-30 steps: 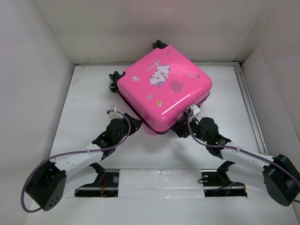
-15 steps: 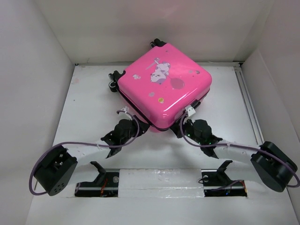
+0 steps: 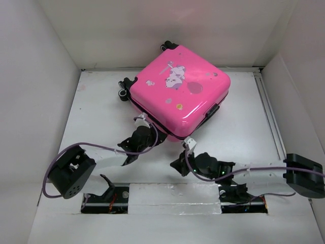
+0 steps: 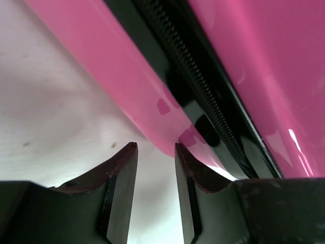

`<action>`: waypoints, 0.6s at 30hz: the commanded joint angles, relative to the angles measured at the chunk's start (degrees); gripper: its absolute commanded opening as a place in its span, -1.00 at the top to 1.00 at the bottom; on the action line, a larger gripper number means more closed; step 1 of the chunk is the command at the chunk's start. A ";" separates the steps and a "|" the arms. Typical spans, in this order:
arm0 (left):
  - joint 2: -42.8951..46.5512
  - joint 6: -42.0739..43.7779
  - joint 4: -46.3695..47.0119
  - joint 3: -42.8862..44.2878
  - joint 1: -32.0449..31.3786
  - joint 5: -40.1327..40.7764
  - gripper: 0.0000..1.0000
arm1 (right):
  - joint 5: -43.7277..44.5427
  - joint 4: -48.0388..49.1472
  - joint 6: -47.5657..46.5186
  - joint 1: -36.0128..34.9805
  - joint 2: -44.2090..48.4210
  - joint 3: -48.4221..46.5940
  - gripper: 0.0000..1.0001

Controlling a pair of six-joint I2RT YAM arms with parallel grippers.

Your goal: Pack the luggage

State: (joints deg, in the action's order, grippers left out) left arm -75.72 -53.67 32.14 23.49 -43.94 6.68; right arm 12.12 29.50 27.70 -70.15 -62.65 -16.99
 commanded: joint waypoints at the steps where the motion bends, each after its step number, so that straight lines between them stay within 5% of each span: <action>1: -1.96 -1.44 10.31 5.16 -0.53 -0.09 0.38 | 4.05 -6.64 4.82 -4.89 -3.34 -5.04 1.00; 9: 3.46 0.40 2.17 6.14 -1.14 4.73 0.33 | 13.89 -10.78 -0.02 -5.61 -7.86 -14.73 1.00; 15: 15.68 -0.64 -3.75 2.62 3.68 10.20 -0.10 | 13.02 -7.09 -0.02 2.80 2.08 -4.39 1.00; 18: 15.69 -0.65 -3.75 2.09 3.69 7.76 -0.10 | 11.18 -6.56 -0.98 8.60 8.67 -1.65 0.46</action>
State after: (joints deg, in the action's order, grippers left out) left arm -60.20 -54.04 28.69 26.74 -40.29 14.59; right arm 23.35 20.53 27.99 -65.56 -57.82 -20.47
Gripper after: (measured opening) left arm 0.546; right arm 0.238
